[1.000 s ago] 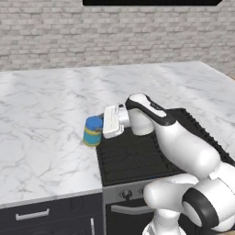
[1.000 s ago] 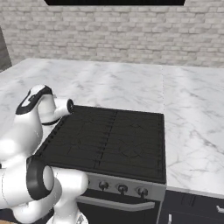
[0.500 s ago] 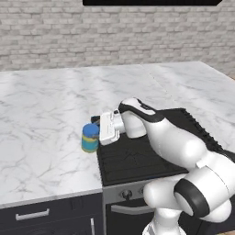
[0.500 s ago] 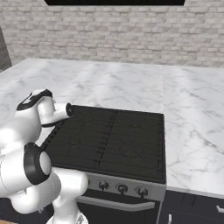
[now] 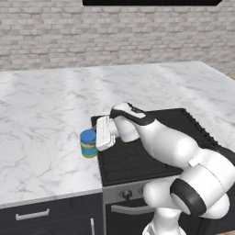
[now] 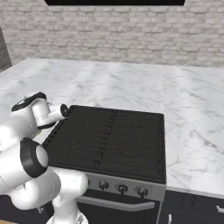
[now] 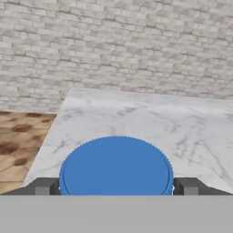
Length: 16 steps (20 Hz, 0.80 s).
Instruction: Collect the turmeric, mayonnaise, and shaker from the cabinet and place them next to the stove.
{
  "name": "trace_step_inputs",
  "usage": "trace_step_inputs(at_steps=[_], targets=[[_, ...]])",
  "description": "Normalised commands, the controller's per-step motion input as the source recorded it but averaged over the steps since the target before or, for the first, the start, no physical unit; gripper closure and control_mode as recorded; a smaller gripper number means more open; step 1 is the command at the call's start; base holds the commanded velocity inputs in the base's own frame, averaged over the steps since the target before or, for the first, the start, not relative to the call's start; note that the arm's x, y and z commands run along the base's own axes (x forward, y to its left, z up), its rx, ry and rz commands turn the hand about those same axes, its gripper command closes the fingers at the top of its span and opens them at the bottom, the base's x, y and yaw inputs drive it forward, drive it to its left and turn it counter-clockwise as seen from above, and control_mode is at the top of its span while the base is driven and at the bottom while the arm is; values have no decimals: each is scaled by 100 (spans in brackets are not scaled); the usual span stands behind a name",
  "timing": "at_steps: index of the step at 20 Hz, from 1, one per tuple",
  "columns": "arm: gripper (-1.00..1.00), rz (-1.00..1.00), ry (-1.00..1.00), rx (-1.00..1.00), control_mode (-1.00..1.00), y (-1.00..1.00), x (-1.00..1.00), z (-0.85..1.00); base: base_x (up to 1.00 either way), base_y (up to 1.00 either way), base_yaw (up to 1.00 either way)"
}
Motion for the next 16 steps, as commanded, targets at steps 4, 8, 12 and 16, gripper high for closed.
trace_step_inputs(at_steps=[4, 8, 12, 16], targets=[[100, 0, 0, 0, -100, 0, 9, -33, 0, 0, 0], [100, 2, 0, 0, -100, 0, 8, -42, 0, 0, 0], [100, 3, 0, 0, -100, 0, 8, -39, 0, 0, 0], [100, 4, 0, 0, -100, 0, 10, -31, 0, 0, 0]])
